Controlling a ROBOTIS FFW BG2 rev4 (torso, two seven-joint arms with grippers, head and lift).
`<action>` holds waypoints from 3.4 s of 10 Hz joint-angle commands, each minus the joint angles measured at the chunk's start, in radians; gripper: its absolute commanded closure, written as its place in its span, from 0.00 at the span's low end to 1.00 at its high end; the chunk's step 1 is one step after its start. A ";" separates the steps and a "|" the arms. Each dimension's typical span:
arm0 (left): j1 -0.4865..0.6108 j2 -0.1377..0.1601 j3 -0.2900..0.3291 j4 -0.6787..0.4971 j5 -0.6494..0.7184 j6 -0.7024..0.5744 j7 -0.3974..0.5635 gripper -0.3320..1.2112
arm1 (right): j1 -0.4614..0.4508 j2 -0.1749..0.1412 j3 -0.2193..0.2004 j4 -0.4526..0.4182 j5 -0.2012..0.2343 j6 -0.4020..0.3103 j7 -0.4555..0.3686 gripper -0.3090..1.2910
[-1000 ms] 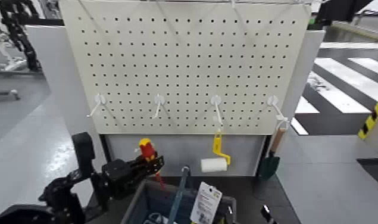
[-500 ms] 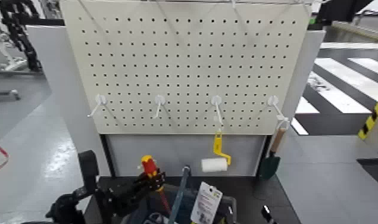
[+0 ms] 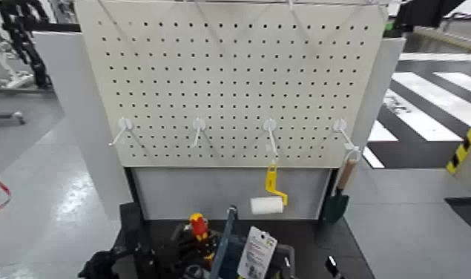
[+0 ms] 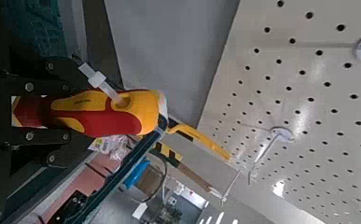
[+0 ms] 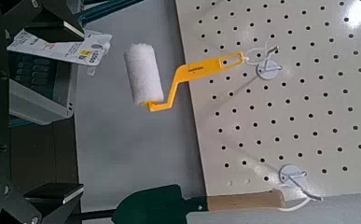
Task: Put the red screwdriver into the crate.
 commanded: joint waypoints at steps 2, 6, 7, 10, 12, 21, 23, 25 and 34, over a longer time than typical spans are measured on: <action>-0.017 0.010 -0.022 0.042 0.018 0.072 -0.003 0.98 | -0.003 0.000 0.002 0.009 -0.005 -0.013 0.000 0.29; -0.034 0.013 -0.028 0.041 0.020 0.154 -0.001 0.83 | -0.004 -0.002 0.004 0.012 -0.008 -0.017 0.000 0.29; -0.034 0.012 -0.025 0.039 0.021 0.161 -0.001 0.53 | -0.004 -0.003 0.004 0.012 -0.010 -0.017 0.000 0.29; -0.029 0.010 -0.008 0.032 0.038 0.120 0.008 0.32 | -0.003 -0.003 0.004 0.012 -0.013 -0.017 0.000 0.29; -0.026 0.012 -0.001 0.015 0.037 0.088 0.016 0.34 | -0.003 -0.003 0.004 0.012 -0.013 -0.019 0.000 0.29; 0.146 -0.034 0.067 -0.175 -0.183 -0.340 0.382 0.34 | 0.002 -0.002 -0.001 0.009 -0.016 -0.017 0.000 0.29; 0.211 -0.060 0.061 -0.163 -0.218 -0.475 0.513 0.34 | 0.002 -0.002 -0.001 0.007 -0.016 -0.019 0.000 0.29; 0.264 -0.111 0.076 -0.131 -0.258 -0.581 0.605 0.34 | 0.003 0.000 -0.004 0.006 -0.012 -0.022 0.000 0.29; 0.331 -0.119 0.022 -0.085 -0.322 -0.730 0.712 0.30 | 0.011 0.002 -0.007 0.001 0.019 -0.044 0.000 0.29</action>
